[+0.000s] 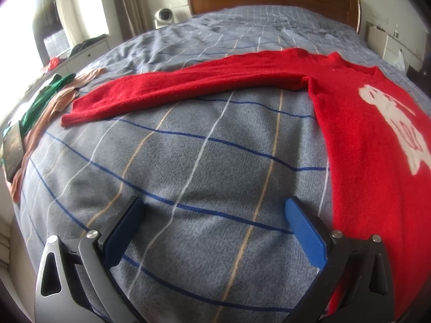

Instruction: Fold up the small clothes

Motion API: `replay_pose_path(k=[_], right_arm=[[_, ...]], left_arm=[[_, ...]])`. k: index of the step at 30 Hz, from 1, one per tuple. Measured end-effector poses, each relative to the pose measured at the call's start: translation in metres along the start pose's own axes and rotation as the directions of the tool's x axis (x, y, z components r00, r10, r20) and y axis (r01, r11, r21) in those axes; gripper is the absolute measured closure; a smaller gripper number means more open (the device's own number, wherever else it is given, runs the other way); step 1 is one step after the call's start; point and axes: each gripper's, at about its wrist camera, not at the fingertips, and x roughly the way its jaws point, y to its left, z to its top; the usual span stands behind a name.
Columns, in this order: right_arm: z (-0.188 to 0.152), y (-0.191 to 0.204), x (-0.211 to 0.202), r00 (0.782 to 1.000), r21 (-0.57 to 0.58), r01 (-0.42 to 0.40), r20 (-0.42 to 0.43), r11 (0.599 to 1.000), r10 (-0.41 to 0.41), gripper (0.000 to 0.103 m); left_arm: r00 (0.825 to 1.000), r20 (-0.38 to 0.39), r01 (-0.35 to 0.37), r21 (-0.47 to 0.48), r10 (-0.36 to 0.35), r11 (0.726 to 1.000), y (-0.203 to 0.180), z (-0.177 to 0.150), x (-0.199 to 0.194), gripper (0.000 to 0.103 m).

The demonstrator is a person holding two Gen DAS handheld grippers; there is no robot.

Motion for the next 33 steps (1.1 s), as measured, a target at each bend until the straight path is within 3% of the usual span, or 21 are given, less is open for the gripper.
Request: replay_pose_path(k=[2, 3, 4, 5, 7, 9, 11, 15, 17, 21, 23, 24, 25, 26, 29, 33], right_arm=[[0.002, -0.002, 0.006, 0.999, 0.032, -0.046, 0.003, 0.998, 0.046, 0.049], [0.001, -0.003, 0.010, 0.998, 0.045, -0.058, -0.007, 0.997, 0.058, 0.061], [-0.001, -0.003, 0.018, 0.998, 0.055, -0.044, -0.034, 0.997, 0.046, 0.086], [-0.003, 0.000, 0.021, 1.000, 0.045, -0.003, -0.029, 0.999, 0.005, 0.100], [-0.007, 0.030, 0.014, 0.998, -0.039, 0.051, 0.033, 0.998, -0.049, 0.099], [-0.015, 0.081, 0.007, 0.997, -0.194, 0.048, 0.069, 0.980, -0.036, 0.099], [-0.034, 0.151, 0.002, 0.997, -0.383, 0.021, 0.078, 0.923, 0.010, 0.099], [-0.101, 0.291, 0.013, 0.993, -0.677, -0.100, -0.021, 0.729, 0.117, 0.099], [-0.146, 0.343, 0.031, 0.985, -0.750, -0.171, -0.108, 0.639, 0.136, 0.099], [-0.239, 0.397, 0.081, 0.964, -0.806, -0.264, -0.244, 0.530, 0.110, 0.098], [-0.279, 0.402, 0.110, 0.943, -0.801, -0.317, -0.321, 0.508, 0.083, 0.092], [-0.298, 0.398, 0.124, 0.921, -0.782, -0.357, -0.385, 0.511, 0.055, 0.066], [-0.307, 0.396, 0.141, 0.904, -0.765, -0.380, -0.427, 0.520, 0.032, 0.026], [-0.321, 0.390, 0.151, 0.881, -0.737, -0.413, -0.473, 0.535, 0.028, 0.019], [-0.330, 0.364, 0.158, 0.855, -0.697, -0.443, -0.517, 0.564, 0.034, 0.020], [-0.296, 0.321, 0.149, 0.901, -0.743, -0.344, -0.433, 0.574, -0.020, 0.020]], left_arm=[[1.000, 0.001, 0.000, 0.001, 0.000, 1.000, 0.001, 0.001, 0.001, 0.000], [1.000, 0.000, 0.001, 0.001, -0.001, 1.000, 0.001, 0.001, 0.001, 0.000], [1.000, 0.000, 0.002, 0.000, -0.002, 1.000, 0.001, 0.001, 0.001, 0.000], [1.000, 0.001, 0.002, 0.000, -0.002, 1.000, 0.001, 0.001, 0.001, 0.000], [1.000, 0.001, -0.001, 0.001, 0.001, 1.000, 0.000, 0.001, 0.001, 0.000], [1.000, 0.001, -0.001, 0.001, 0.001, 1.000, 0.000, 0.000, 0.001, 0.000], [1.000, 0.000, -0.001, 0.001, 0.001, 1.000, 0.000, 0.000, 0.001, 0.000], [1.000, -0.001, 0.004, 0.000, -0.004, 1.000, 0.001, 0.000, 0.001, 0.000], [1.000, -0.001, 0.006, 0.000, -0.006, 1.000, 0.002, 0.000, 0.001, 0.000], [1.000, 0.005, 0.003, 0.001, -0.003, 1.000, 0.001, 0.000, 0.001, 0.000], [1.000, 0.008, 0.001, 0.002, -0.001, 1.000, 0.000, 0.000, 0.001, 0.000], [1.000, 0.009, 0.001, 0.003, -0.001, 1.000, -0.001, -0.001, 0.001, 0.000], [1.000, 0.011, 0.000, 0.003, 0.000, 1.000, -0.001, -0.001, 0.001, 0.000], [1.000, 0.012, 0.000, 0.003, 0.000, 1.000, -0.001, -0.001, 0.001, 0.000], [1.000, 0.013, -0.002, 0.003, 0.002, 1.000, -0.001, -0.001, 0.001, 0.000], [1.000, 0.020, -0.008, 0.003, 0.008, 1.000, -0.003, -0.001, 0.001, 0.000]])
